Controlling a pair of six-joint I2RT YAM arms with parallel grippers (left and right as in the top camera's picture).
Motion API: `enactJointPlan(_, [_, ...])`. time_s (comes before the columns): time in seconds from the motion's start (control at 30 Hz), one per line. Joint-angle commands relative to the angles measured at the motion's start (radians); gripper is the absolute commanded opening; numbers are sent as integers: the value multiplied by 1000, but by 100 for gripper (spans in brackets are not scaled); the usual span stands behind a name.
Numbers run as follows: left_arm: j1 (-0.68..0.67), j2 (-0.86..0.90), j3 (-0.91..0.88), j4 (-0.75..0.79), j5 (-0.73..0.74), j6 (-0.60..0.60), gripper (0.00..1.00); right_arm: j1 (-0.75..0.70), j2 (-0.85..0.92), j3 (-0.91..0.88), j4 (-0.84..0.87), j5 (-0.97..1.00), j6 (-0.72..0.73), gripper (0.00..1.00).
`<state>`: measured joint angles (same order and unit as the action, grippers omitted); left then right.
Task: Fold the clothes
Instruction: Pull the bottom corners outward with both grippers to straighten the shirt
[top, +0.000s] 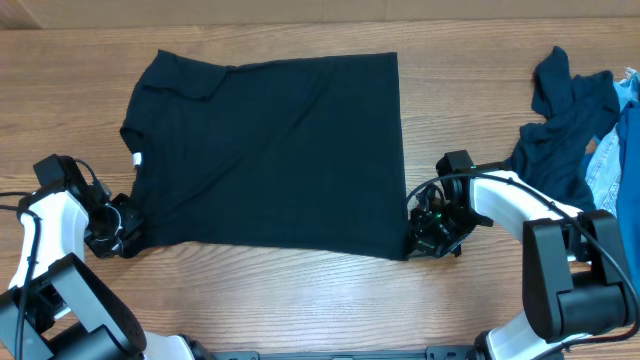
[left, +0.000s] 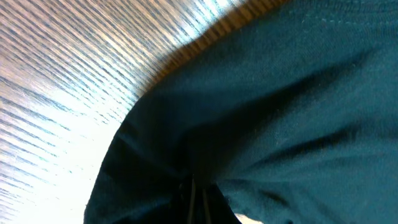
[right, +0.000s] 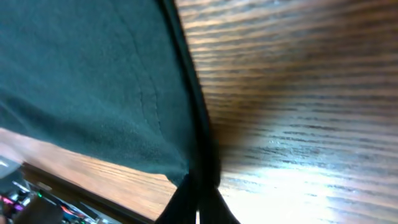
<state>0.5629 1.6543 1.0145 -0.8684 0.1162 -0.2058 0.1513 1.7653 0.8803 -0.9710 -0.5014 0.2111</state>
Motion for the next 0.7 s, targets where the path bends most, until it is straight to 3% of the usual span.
enactJointPlan(0.0, [5,7,21,-3,8,20,5,-2,-3,-3,1,-14,0,4])
enactJointPlan(0.07, [5,7,21,-10,8,28,5,-6,-15,16,2,61,0,4])
enactJointPlan(0.2, [5,7,21,-17,8,40,7,-64,-59,67,-140,409,226,4])
enactJointPlan(0.37, [5,7,21,-21,8,43,11,-158,-64,67,-167,431,229,4])
enactJointPlan(0.43, [5,7,21,-22,7,50,20,-158,-64,67,-161,430,227,4])
enactJointPlan(0.5, [5,7,21,-20,16,49,17,-158,-64,67,-153,430,227,4])
enactJointPlan(0.57, [-1,7,21,-5,116,92,17,-158,-64,67,-138,430,227,4])
enactJointPlan(0.67, [-43,7,21,34,236,177,27,-158,-64,67,-122,430,227,4])
